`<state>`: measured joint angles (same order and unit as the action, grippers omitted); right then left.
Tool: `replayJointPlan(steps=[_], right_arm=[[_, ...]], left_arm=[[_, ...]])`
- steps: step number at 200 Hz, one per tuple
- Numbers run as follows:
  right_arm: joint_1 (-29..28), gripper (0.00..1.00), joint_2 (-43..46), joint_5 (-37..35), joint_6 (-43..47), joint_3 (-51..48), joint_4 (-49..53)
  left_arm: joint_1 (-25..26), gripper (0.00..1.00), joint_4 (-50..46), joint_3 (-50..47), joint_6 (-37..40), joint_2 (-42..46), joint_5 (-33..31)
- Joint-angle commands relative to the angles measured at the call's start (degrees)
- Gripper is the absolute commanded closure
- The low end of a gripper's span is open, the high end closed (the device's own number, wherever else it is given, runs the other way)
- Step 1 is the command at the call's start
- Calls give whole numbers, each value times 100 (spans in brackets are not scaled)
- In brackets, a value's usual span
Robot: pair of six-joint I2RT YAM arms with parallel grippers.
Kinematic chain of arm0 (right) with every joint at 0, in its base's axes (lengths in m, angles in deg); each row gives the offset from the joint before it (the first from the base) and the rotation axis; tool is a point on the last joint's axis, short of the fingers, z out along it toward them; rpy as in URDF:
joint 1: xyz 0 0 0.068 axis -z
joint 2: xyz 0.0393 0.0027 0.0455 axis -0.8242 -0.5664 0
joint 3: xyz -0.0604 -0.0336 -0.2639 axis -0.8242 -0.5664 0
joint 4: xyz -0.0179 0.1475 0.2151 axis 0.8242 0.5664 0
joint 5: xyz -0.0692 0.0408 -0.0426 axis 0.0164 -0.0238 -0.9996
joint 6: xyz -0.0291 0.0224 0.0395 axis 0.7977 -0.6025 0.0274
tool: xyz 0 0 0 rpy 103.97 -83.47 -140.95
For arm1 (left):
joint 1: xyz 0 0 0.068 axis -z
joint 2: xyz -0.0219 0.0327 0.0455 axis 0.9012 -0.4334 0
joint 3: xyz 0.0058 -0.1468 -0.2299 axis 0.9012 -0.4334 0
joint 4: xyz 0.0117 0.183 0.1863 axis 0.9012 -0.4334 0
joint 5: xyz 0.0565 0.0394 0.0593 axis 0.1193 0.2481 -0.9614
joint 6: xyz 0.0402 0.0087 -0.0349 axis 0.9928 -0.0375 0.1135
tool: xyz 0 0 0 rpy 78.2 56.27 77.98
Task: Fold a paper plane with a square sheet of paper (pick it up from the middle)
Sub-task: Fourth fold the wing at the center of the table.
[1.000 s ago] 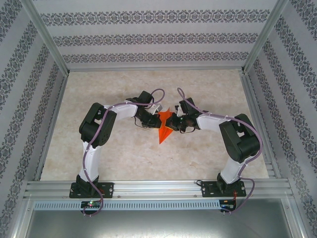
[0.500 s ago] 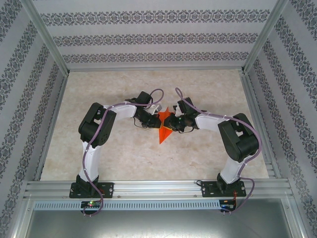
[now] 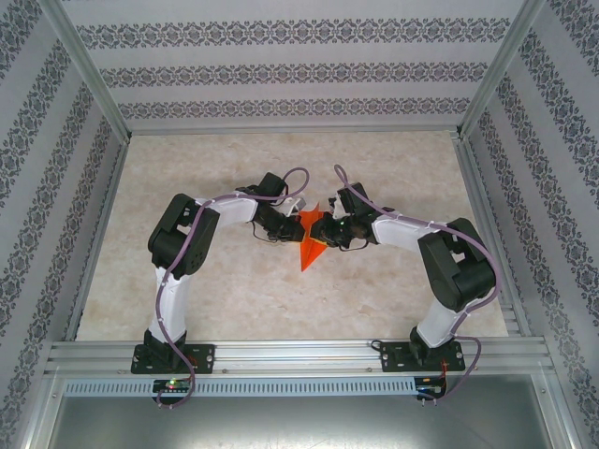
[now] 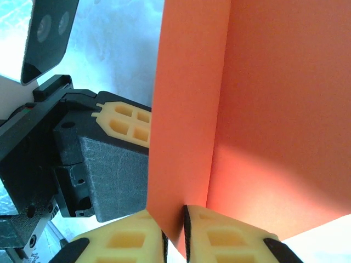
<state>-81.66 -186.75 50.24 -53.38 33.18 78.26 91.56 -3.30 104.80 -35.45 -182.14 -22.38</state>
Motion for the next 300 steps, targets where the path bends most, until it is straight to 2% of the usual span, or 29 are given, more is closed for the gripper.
replayJointPlan(steps=[1, 31, 77, 211, 300], right_arm=[[-48, 82, 149, -17, 82, -57, 123], [-59, 84, 149, -10, 80, -63, 121], [-56, 95, 17, -13, 108, 35, 151], [-116, 97, -663, -1, 100, 490, 96], [-112, 98, -922, 79, -48, 448, -229]], left_arm=[[-31, 95, -201, -226, 75, -261, -561], [-31, 95, -218, -212, 85, -261, -556], [-30, 95, -228, -182, 86, -267, -541], [-35, 95, -201, -144, 61, -287, -431], [-49, 95, -90, -155, -64, -127, -255]])
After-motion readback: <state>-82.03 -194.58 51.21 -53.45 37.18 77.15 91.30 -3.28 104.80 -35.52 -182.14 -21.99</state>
